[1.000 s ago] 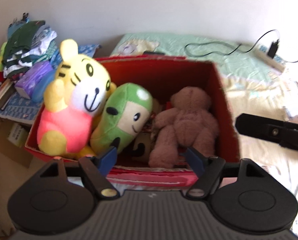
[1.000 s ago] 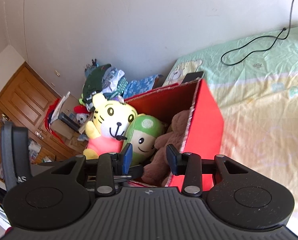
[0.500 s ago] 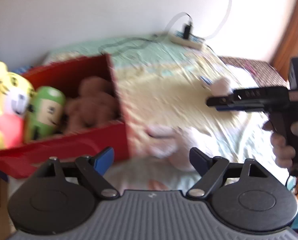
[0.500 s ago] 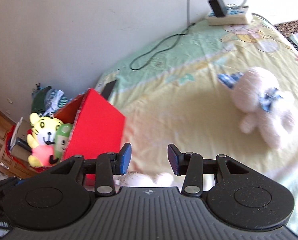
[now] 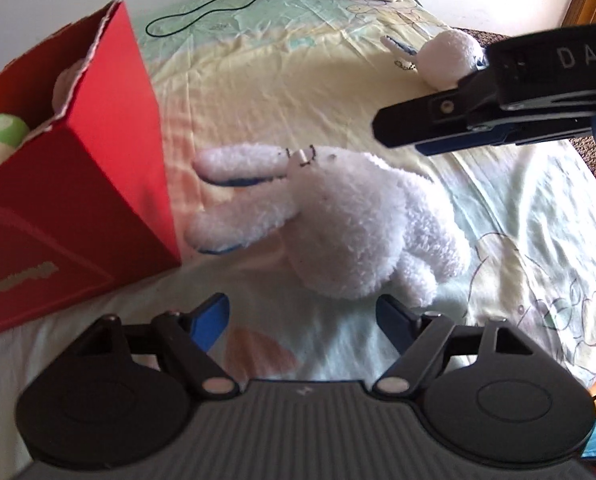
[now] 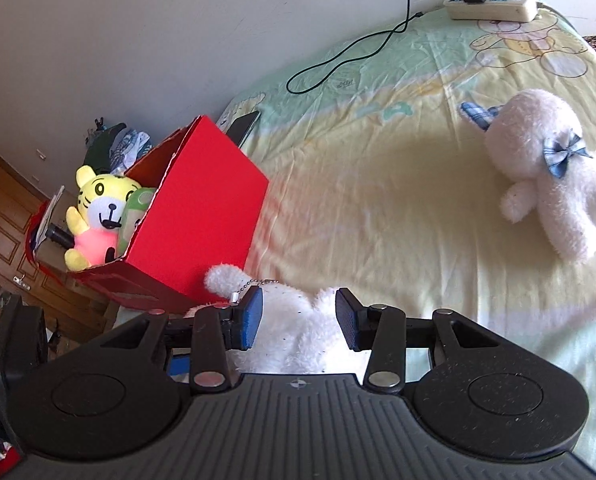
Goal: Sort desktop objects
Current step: 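Lower the right gripper around the small white bunny with plaid ears, then close the right gripper on the bunny and lift it off the bed, then carry the white bunny over the red box with the right gripper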
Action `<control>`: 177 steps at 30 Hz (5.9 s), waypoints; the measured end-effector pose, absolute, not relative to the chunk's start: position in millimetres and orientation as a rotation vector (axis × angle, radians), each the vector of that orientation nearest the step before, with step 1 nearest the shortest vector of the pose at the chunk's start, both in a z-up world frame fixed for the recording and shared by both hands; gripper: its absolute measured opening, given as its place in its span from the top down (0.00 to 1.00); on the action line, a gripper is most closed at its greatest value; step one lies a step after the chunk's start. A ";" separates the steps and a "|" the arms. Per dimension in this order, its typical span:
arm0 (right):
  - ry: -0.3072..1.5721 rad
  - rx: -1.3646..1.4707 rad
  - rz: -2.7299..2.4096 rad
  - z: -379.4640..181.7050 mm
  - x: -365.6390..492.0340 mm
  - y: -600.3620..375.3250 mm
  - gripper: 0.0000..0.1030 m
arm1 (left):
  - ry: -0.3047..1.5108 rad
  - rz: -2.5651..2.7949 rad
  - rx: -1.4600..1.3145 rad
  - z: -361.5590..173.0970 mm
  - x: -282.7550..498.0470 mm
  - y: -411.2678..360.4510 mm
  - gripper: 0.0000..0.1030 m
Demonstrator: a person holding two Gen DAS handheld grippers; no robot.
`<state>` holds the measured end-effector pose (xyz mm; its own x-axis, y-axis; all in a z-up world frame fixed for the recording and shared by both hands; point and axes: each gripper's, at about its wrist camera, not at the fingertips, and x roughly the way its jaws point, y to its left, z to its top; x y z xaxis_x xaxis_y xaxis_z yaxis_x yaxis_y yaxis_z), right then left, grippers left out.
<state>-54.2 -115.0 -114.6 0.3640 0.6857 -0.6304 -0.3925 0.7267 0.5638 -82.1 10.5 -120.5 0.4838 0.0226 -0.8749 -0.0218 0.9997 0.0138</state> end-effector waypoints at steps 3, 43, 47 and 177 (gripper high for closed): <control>1.010 0.373 0.722 -125.5 -47.2 -114.2 0.57 | 1.044 0.034 0.052 -118.3 -72.8 2.8 0.24; 0.974 0.671 0.517 -137.2 49.1 -212.5 0.48 | 1.006 -0.072 -0.217 -98.7 18.9 5.9 0.17; 0.996 0.639 0.519 -143.0 59.1 -202.8 0.48 | 1.032 -0.076 -0.281 -108.9 30.7 8.3 0.17; 0.749 0.616 0.831 -50.7 -8.8 48.7 0.43 | 0.685 0.117 0.283 11.2 -46.7 172.2 0.26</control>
<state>-8.8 48.7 -50.7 0.4550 0.8237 -0.3384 -0.4216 0.5340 0.7328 -46.7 172.2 11.2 0.7694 0.1985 -0.6071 -0.0136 0.9554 0.2951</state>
